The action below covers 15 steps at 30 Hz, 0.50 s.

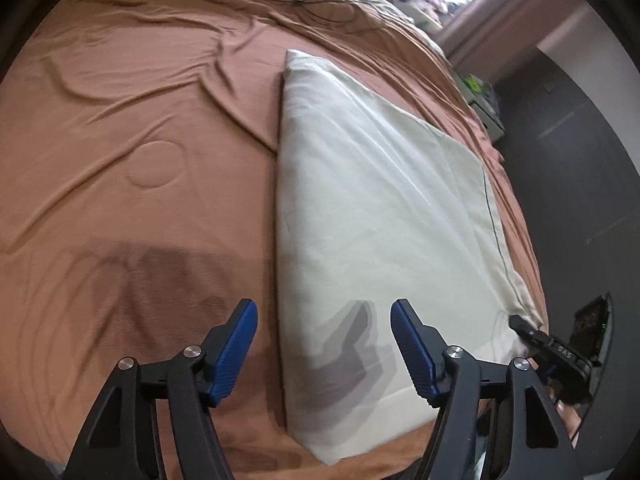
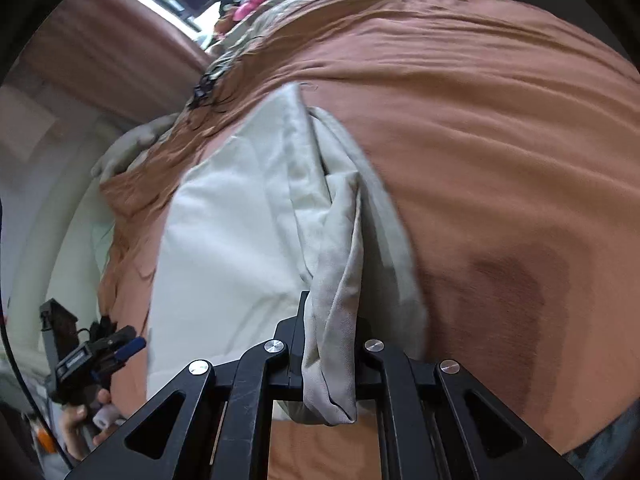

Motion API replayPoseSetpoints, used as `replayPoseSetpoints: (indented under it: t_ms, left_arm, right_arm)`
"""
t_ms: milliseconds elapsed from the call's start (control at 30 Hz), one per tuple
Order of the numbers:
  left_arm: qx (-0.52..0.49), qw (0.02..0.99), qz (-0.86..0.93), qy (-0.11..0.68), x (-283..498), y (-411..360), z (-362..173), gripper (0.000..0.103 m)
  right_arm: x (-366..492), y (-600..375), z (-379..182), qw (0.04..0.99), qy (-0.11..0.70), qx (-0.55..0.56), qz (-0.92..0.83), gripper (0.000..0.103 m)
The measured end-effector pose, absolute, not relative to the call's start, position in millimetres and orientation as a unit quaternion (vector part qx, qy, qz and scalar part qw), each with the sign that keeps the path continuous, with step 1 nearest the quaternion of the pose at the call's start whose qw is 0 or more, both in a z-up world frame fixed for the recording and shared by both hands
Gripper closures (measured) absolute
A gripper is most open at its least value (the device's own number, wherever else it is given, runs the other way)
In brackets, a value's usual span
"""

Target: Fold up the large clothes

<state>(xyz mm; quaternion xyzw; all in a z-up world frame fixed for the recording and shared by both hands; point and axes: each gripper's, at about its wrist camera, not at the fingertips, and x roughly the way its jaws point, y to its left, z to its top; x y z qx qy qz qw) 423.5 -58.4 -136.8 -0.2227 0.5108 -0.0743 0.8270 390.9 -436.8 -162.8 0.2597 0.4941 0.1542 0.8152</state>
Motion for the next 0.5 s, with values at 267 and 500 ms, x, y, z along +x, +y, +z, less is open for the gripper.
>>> replayPoseSetpoints:
  t_ms: [267, 500]
  left_arm:
    - [-0.197, 0.819, -0.084, 0.533, 431, -77, -156, 0.040]
    - [-0.215, 0.814, -0.083, 0.533, 426, -70, -162, 0.041]
  right_arm:
    - [380, -433, -165, 0.820, 0.504, 0.225, 0.153, 0.082]
    - [383, -455, -171, 0.815, 0.511, 0.243, 0.124, 0.045]
